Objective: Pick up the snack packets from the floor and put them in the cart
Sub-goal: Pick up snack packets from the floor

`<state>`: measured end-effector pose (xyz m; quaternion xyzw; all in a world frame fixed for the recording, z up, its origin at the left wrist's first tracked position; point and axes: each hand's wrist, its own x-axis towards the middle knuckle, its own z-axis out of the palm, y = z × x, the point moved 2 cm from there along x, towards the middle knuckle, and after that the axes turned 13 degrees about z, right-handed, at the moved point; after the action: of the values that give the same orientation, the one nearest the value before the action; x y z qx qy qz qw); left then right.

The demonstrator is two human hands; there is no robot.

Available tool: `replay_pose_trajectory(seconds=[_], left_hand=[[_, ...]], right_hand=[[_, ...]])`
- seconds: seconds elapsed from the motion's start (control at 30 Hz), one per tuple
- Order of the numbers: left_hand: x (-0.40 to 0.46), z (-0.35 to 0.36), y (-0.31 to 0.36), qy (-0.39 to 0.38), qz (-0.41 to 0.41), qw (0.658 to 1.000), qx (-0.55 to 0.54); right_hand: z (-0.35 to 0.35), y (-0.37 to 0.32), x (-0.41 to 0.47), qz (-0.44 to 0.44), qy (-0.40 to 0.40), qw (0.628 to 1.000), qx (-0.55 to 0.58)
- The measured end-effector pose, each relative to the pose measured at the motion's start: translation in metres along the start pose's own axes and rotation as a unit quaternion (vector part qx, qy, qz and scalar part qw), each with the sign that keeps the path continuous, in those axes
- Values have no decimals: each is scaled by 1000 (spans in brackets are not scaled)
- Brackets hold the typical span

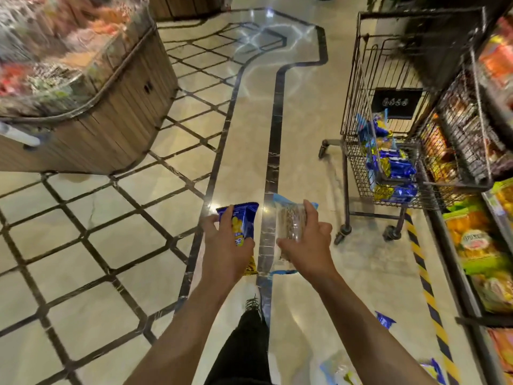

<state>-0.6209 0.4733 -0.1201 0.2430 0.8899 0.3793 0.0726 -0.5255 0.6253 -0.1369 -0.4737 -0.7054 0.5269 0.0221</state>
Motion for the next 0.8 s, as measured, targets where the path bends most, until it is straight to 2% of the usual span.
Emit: replay_pose_trajectory(seconds=[0.13,0.3,0.47,0.67,0.8], left_hand=[[64,12,-11,-27,62,998,8],[146,11,-19,-64,57,996,-3],[218,8,-21,-96,85,991,-30],[294,19,-10,-114,94,988,-50],[348,39,2,-121,87,988,-42]], right_hand=[[9,-25,47,12,31,999,-2],[17,-68,102,31,66,997,-12],[5,-112,156,53,121,991,23],[-6,-148,216,51,140,989,20],[-16,-162,269,63,121,991,6]])
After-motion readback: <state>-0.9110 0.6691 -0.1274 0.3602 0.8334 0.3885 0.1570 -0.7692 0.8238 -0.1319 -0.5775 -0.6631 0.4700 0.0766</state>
